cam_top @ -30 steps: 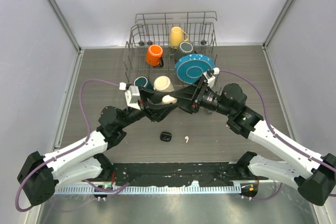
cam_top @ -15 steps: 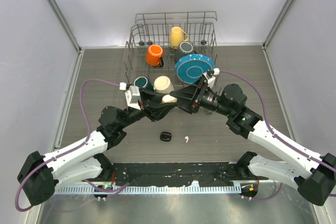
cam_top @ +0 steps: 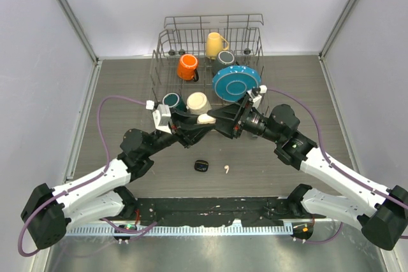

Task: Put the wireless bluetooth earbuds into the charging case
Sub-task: Pick up the charging case at the center of the board.

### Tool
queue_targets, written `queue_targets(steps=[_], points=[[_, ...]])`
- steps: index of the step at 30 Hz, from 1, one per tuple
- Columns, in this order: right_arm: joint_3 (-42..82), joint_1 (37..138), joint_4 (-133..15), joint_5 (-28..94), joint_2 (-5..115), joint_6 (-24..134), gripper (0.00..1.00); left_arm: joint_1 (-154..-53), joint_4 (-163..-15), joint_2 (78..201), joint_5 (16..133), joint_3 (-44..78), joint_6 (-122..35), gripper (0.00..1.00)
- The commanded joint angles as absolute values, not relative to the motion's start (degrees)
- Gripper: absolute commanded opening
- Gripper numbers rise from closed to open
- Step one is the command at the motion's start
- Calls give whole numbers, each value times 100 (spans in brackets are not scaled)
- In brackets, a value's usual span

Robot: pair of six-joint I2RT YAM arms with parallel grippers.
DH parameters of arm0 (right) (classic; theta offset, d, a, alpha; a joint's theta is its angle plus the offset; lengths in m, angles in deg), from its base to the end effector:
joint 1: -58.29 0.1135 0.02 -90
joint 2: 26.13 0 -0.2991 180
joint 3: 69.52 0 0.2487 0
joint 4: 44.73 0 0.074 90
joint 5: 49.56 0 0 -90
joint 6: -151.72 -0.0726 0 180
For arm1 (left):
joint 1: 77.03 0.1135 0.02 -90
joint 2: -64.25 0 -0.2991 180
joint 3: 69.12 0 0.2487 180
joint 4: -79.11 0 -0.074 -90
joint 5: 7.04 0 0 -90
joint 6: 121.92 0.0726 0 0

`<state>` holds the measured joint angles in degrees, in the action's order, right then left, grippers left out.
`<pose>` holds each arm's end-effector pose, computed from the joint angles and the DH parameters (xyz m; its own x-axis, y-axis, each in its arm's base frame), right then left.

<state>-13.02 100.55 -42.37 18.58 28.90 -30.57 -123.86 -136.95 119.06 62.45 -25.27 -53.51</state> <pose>0.1582 0.1802 0.3744 -0.9004 0.4349 0.0150 -0.0135 -0.0623 0.9980 0.1322 -0.1781 0.3709 -0.0614 -0.4383 -0.8967 0.9438 0.2668 -0.1950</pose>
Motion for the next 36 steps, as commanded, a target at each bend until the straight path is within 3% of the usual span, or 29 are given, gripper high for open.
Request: queue_targets(steps=[1, 3, 6, 7, 10, 13, 18, 27, 36], points=[[-1214, 10083, -3978, 1724, 2766, -3031, 11, -12431, -13843, 11910, 6407, -2238, -5223, 12], [-1179, 10083, -4154, 1777, 2740, -2916, 14, -12431, -13826, 11910, 6416, -2220, -5223, 8], [-1144, 10091, -4497, 1917, 2626, -2661, 27, -12431, -13791, 11910, 6424, -2203, -5223, 4], [-1118, 10083, -4724, 2005, 2599, -2591, 37, -12431, -13765, 11918, 6442, -2194, -5223, 3], [-1030, 10083, -5103, 2137, 2494, -2205, 53, -12423, -13668, 11918, 6503, -2194, -5293, 0], [-951, 10074, -5489, 2391, 2362, -1809, 62, -12431, -13633, 11884, 6652, -2238, -5415, 0], [-688, 10074, -6377, 2953, 2230, -1133, 67, -12440, -13782, 11813, 6161, -2396, -5065, 0], [-249, 10083, -7467, 3666, 1966, 405, 67, -12440, -14133, 11479, 6407, -2870, -5003, 0], [139, 10083, -7697, 3157, 2106, 927, 67, -12440, -14538, 11567, 6126, -3046, -5232, 0]])
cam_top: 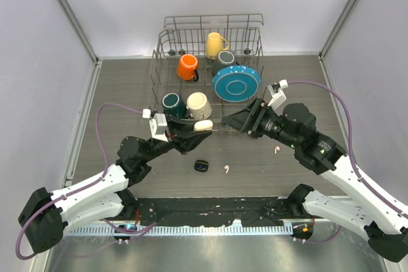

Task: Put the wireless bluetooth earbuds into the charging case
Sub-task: Pick up the charging case at the center of the board.

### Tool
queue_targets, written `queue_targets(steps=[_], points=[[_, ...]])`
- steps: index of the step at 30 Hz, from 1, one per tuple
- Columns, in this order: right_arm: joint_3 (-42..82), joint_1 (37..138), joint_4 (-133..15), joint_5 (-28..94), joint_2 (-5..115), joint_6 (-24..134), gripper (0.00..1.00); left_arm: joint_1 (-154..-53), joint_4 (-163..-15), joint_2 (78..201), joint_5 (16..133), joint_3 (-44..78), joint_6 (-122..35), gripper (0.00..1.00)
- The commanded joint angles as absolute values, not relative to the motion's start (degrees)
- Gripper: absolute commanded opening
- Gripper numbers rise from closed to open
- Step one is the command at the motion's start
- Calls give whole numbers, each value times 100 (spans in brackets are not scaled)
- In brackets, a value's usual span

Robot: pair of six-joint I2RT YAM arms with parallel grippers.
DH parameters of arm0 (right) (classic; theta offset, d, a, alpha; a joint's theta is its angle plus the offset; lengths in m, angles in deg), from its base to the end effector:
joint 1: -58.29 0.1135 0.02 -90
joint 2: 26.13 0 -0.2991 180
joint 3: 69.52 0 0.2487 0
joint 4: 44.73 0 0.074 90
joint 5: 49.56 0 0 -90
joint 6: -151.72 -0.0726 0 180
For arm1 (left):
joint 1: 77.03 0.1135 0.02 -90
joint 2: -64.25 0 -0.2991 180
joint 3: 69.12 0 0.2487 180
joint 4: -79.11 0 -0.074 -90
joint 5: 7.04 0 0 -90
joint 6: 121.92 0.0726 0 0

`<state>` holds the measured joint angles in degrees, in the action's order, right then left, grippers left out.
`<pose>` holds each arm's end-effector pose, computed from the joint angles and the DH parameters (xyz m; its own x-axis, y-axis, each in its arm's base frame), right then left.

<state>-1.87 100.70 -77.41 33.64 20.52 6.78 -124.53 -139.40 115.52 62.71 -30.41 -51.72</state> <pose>0.1344 0.1344 0.3905 -0.7041 0.4577 -0.5429 -0.3115 0.4880 0.8154 0.1189 -0.1669 0.3549 -0.0274 -0.4405 -0.8973 0.9488 0.2712 -0.1621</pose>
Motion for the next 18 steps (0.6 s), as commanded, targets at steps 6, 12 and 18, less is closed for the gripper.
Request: queue_targets(steps=[6, 12, 18], points=[[-106, 10083, -6820, 2298, 2405, -75, 67, -12440, -14538, 11672, 5950, -2950, -5109, 0], [-721, 10083, -5114, 1769, 2599, -1271, 67, -12440, -14538, 11795, 5871, -2862, -5030, 0], [-704, 10083, -5069, 1496, 2687, -1491, 68, -12440, -14547, 11787, 5967, -2862, -4889, 0]])
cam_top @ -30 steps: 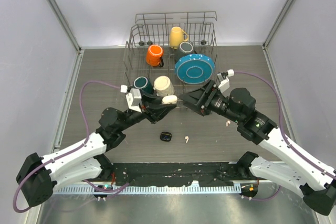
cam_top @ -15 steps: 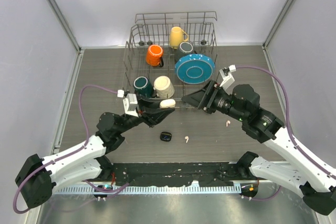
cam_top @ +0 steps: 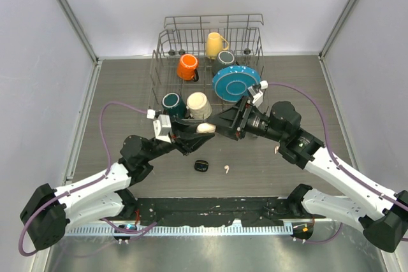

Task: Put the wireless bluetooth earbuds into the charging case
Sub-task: Pick up the charging case at the center of the board.

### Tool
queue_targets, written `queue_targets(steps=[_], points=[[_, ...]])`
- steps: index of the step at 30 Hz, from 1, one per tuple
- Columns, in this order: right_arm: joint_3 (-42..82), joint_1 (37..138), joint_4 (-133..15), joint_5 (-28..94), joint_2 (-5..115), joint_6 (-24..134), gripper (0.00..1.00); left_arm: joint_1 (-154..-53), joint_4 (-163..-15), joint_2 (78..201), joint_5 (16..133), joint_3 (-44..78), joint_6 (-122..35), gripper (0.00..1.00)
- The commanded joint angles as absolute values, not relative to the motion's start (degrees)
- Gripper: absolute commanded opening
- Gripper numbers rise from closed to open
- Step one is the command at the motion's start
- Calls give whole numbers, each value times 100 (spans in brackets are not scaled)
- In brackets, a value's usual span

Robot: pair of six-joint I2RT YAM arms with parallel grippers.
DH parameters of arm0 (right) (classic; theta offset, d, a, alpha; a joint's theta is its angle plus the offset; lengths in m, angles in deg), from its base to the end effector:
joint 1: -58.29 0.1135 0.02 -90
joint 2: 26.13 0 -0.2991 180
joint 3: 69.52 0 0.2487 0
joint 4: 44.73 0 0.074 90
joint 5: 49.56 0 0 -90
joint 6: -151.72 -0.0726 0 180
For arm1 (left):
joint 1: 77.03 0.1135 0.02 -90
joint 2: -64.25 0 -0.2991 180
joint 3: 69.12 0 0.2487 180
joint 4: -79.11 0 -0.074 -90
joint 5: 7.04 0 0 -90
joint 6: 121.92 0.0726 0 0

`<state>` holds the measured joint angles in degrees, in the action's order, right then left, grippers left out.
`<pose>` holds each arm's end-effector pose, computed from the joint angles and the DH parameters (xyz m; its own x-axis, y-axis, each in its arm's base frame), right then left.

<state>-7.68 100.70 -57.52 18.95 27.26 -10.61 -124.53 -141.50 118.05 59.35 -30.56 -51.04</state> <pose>0.1510 0.1739 0.3794 -0.8719 0.4044 -0.2762 -0.2191 0.1824 0.9585 0.1206 -0.1747 0.3497 -0.0279 -0.4138 -0.9099 0.9641 0.2293 -0.1338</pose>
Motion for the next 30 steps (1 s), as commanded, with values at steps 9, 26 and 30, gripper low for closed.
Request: queue_targets(steps=[9, 26, 30], points=[[-757, 10083, -4805, 977, 2880, -1887, 65, -12440, -14547, 11804, 5994, -2853, -4801, 0], [-757, 10083, -4832, 845, 3030, -1835, 24, -12440, -14547, 11909, 5950, -2730, -4818, 1], [-810, 10074, -4806, 880, 3021, -1861, 17, -12440, -14555, 11918, 5985, -2721, -4827, 9]])
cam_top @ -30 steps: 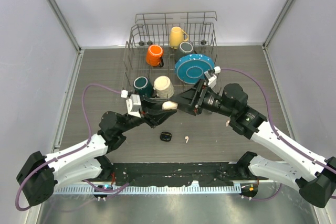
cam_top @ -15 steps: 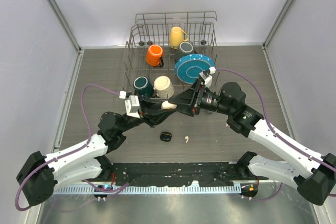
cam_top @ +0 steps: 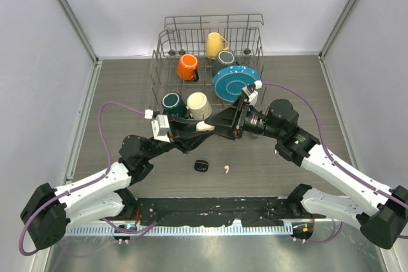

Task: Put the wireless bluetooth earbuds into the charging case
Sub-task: Pick up the charging case at the center of the board.

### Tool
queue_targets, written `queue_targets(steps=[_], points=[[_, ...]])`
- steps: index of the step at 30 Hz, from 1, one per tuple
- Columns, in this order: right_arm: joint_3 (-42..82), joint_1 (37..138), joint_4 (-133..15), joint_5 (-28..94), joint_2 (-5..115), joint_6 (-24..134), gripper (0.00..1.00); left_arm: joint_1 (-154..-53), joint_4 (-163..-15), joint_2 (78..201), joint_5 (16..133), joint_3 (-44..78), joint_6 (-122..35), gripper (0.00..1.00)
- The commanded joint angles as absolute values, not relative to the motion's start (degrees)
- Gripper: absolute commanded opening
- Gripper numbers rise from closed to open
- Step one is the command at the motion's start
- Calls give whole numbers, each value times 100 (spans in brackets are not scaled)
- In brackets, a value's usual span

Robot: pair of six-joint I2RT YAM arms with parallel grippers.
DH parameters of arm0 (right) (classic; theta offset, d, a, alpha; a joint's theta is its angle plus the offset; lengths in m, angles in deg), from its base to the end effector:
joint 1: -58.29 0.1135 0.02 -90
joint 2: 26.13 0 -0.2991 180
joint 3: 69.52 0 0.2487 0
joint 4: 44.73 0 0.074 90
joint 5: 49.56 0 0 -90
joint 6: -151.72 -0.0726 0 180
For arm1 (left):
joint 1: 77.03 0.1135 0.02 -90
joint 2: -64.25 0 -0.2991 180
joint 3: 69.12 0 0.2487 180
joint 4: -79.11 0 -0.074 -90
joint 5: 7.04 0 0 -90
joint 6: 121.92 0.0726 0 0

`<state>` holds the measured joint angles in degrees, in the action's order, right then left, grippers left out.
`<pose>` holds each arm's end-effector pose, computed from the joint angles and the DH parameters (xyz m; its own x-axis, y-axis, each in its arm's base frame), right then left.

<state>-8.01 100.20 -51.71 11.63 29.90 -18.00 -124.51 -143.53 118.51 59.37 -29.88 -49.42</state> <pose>0.1538 0.1850 0.3817 -0.9321 0.3219 -0.1660 -0.1493 0.0761 0.9859 0.1205 -0.1744 0.3570 0.0237 -0.4335 -0.9008 0.9670 0.2387 -0.0895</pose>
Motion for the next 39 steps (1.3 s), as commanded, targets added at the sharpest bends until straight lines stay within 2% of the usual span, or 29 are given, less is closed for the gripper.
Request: queue_targets(steps=[1, 5, 7, 8, 11, 14, 17, 19, 22, 33, 39], points=[[-827, 10083, -4797, 880, 3030, -1861, 16, -12431, -14555, 11910, 6002, -2721, -4819, 9], [-933, 10083, -4718, 924, 3021, -1966, 13, -12440, -14590, 11883, 6055, -2730, -4819, 14], [-1012, 10083, -4586, 942, 3012, -2063, 13, -12440, -14599, 11892, 6081, -2721, -4818, 5], [-1047, 10083, -4560, 951, 3003, -2089, 13, -12431, -14599, 11883, 6082, -2721, -4818, 4], [-1100, 10083, -4463, 986, 2994, -2151, 13, -12440, -14652, 11892, 6134, -2748, -4827, 10], [-1126, 10083, -4436, 1003, 2986, -2195, 13, -12440, -14713, 11901, 6126, -2748, -4854, 9], [-1153, 10083, -4436, 1030, 2968, -2221, 12, -12440, -14766, 11927, 6152, -2748, -4880, 14], [-1179, 10083, -4428, 1056, 2968, -2230, 12, -12440, -14784, 11927, 6152, -2739, -4889, 5], [-1170, 10083, -4541, 1082, 2968, -2169, 12, -12440, -14775, 11927, 6152, -2747, -4898, 0], [-819, 10083, -5834, 1662, 2854, -1317, 12, -12431, -14749, 11927, 6020, -2774, -4906, 0], [-863, 10083, -5825, 1654, 2871, -1281, 19, -12431, -14714, 11910, 6011, -2791, -4924, 0]])
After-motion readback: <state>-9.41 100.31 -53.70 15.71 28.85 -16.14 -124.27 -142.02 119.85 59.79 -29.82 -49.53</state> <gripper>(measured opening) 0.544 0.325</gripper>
